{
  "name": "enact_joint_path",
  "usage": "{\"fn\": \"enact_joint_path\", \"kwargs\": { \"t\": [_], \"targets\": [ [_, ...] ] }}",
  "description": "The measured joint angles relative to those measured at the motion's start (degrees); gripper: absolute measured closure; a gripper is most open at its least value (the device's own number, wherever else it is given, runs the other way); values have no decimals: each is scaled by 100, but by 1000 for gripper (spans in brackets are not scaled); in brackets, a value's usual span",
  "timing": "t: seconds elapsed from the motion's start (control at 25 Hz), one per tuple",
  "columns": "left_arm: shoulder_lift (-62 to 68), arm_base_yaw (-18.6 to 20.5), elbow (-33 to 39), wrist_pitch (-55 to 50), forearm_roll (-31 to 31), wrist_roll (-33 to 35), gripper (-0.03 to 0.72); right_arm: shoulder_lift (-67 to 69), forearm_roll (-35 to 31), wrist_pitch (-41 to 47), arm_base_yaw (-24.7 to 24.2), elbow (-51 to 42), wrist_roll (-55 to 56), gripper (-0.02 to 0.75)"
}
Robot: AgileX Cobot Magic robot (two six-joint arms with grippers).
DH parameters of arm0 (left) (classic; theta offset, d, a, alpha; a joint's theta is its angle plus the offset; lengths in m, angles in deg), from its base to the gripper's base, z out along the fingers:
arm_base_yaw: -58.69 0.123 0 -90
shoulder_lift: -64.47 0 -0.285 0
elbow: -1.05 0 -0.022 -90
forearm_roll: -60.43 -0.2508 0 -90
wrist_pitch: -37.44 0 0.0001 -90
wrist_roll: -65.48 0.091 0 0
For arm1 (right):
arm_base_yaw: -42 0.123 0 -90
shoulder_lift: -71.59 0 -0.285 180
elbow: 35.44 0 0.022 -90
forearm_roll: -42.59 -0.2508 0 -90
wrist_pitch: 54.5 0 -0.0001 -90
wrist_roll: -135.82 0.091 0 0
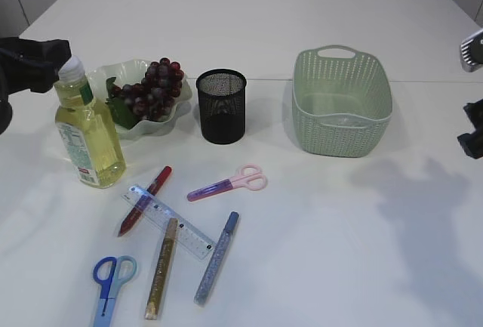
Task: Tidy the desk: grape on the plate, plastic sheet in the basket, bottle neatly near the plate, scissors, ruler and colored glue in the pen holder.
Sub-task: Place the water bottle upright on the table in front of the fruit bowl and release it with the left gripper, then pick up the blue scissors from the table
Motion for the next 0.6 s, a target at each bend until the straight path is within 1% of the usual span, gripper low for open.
{"fn": "enact_joint_path", "kwargs": {
  "t": [0.12, 0.24, 0.36, 0.48, 0.6],
  "targets": [
    [-255, 0, 9, -362, 13, -96, 141, 0, -385, 565, 0, 0, -616, 174],
    [-512, 0, 9, -487, 22, -142, 152, 0, -805, 1325, 0, 0, -1399, 174],
    [-726, 0, 9, -555, 22, -267, 156, 0, -1365, 2070, 0, 0, -2298, 174],
    [-929, 0, 13, -824, 22, -424, 157, -13, -2193, 2655, 0, 0, -3162, 174],
    [-1168, 0, 22, -1216, 22, -472, 157, -13, -3409, 3093, 0, 110, -4055, 174]
  ]
}}
